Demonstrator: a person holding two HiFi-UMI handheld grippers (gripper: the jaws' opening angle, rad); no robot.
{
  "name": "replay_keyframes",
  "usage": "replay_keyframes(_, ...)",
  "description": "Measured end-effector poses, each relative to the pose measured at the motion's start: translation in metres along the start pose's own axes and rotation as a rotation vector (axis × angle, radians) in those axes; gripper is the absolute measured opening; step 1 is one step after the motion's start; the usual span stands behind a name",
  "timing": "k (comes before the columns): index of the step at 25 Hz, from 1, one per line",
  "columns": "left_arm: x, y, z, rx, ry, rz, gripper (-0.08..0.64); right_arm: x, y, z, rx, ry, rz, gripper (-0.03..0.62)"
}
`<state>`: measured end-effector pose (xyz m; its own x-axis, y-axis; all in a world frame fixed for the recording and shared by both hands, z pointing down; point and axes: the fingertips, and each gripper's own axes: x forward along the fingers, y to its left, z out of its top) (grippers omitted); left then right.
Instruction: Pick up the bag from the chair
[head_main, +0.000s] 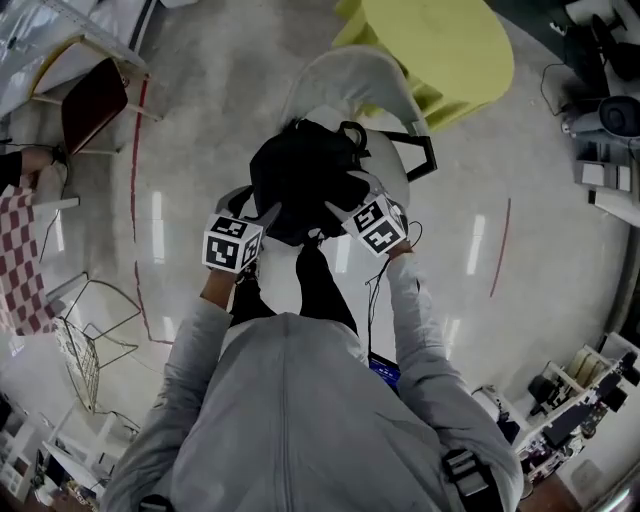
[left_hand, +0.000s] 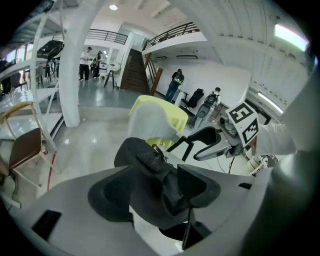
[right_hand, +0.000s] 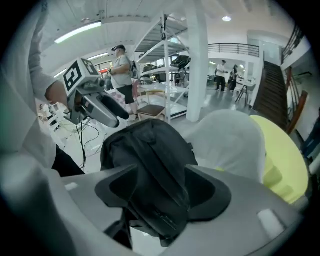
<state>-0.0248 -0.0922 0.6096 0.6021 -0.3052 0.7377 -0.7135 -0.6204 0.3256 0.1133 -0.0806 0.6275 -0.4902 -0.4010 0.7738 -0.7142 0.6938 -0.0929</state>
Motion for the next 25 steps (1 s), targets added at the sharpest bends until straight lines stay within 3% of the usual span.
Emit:
replay_keyframes(4,0.026,-0.007,-0.021,-0.064,0.057,0.044,0.259,0.042,-0.009,-0.029,-0.101,0.098,0.153,0.315)
replay_keyframes(7,0.034,-0.002,-0.037,-0.081,0.089,0.126,0.267,0.065,-0.006,-0.033,-0.176,0.113,0.233,0.334)
replay_keyframes(10,0.034,0.008,-0.054,-0.108,0.114,0.211,0.273,0.085,0.0,-0.033,-0.264,0.117,0.281,0.362)
replay_keyframes(17,0.037,0.023,-0.071,-0.21,0.114,0.278,0.265,0.125,0.009,-0.026,-0.413,0.072,0.341,0.423)
replay_keyframes(23,0.04,0.022,-0.071,-0.214,0.074,0.263,0.128,0.142,0.021,-0.024,-0.455,0.101,0.403,0.422)
replay_keyframes(25,0.039,0.022,-0.067,-0.222,0.052,0.246,0.086,0.141,0.021,-0.021,-0.431,0.1,0.417,0.386)
